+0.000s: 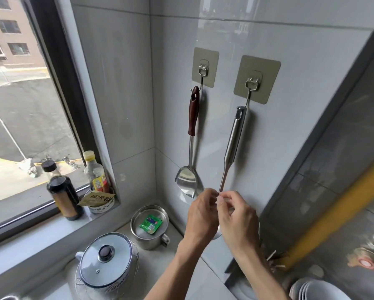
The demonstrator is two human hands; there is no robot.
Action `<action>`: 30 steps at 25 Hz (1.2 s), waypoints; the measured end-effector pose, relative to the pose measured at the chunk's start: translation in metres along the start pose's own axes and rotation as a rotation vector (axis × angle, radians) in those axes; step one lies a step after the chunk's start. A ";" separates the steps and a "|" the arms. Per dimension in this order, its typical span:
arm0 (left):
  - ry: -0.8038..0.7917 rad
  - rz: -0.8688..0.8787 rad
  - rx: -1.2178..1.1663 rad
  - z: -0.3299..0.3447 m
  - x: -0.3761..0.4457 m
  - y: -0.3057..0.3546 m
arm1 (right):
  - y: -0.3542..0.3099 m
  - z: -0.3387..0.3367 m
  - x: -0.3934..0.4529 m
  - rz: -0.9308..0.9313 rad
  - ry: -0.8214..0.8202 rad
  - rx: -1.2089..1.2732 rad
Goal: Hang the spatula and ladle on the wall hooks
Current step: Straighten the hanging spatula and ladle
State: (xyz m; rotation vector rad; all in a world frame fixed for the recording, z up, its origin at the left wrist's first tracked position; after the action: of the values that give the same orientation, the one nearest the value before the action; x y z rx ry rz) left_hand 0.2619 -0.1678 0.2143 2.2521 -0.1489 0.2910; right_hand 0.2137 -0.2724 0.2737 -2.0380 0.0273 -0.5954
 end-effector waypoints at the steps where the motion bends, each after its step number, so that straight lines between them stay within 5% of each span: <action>1: 0.009 0.003 0.017 -0.005 -0.003 -0.004 | -0.013 0.003 -0.001 -0.079 -0.029 0.000; 4: 0.047 -0.045 0.063 -0.027 -0.010 -0.032 | -0.062 0.030 0.001 -0.394 -0.208 -0.138; 8: -0.031 -0.129 0.238 -0.048 -0.005 -0.074 | -0.105 0.089 0.031 -0.731 -0.560 -0.665; 13: -0.143 -0.046 0.339 -0.045 0.023 -0.088 | -0.120 0.130 0.080 -0.990 -0.695 -1.176; 19: -0.255 0.053 0.476 -0.013 0.036 -0.097 | -0.110 0.155 0.094 -0.963 -0.809 -1.392; 30: -0.225 0.059 0.427 -0.008 0.037 -0.102 | -0.101 0.163 0.092 -0.988 -0.779 -1.377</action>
State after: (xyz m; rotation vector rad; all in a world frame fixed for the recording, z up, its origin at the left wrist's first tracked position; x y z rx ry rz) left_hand 0.3176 -0.0962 0.1531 2.7057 -0.2948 0.1039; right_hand 0.3413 -0.1106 0.3272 -3.4629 -1.4568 -0.2597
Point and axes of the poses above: each hand's wrist, its own x-axis towards the middle knuckle, its own z-axis out of the palm, y = z × x, the point moved 8 cm from there along x, towards the middle knuckle, and after that the axes turned 14 degrees about x, right-handed, at the moved point
